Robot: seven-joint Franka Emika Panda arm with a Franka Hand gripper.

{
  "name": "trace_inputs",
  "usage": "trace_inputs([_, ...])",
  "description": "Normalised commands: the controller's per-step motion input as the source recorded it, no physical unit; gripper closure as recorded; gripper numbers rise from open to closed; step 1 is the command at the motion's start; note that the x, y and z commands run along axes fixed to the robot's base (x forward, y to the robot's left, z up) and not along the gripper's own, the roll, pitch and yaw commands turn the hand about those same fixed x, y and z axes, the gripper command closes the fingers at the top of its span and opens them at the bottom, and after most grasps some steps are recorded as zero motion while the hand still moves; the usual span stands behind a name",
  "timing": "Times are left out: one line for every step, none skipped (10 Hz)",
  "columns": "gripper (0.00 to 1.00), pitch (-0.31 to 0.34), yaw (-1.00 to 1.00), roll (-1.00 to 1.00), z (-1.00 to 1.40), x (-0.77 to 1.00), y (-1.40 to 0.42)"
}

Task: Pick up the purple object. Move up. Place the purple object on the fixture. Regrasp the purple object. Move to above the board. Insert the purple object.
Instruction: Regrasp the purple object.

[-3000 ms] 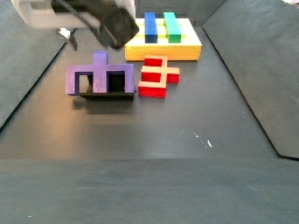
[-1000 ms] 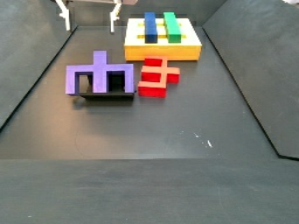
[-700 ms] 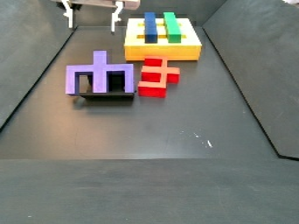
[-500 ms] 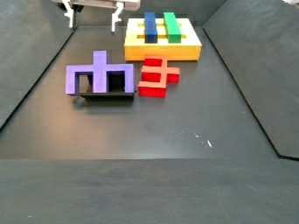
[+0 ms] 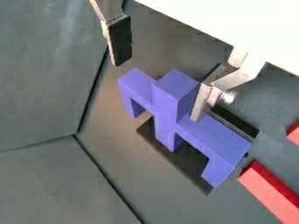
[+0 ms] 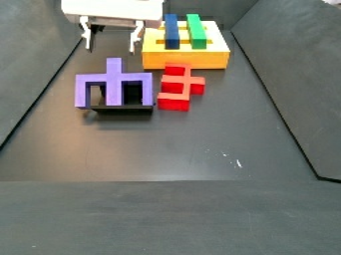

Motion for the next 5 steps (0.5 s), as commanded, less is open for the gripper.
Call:
trace_inputs([0.0,0.226,0.0,0.01,-0.24,0.16,-0.05])
trace_inputs([0.0,0.226,0.0,0.03,-0.25,0.16,-0.01])
trace_inputs([0.0,0.209,0.05,0.0,-0.22,0.11,0.0])
trace_inputs([0.0,0.169,0.2,-0.04,-0.17,0.08,0.04])
trace_inputs([0.0,0.12,0.27,-0.17,-0.13,0.01,0.11])
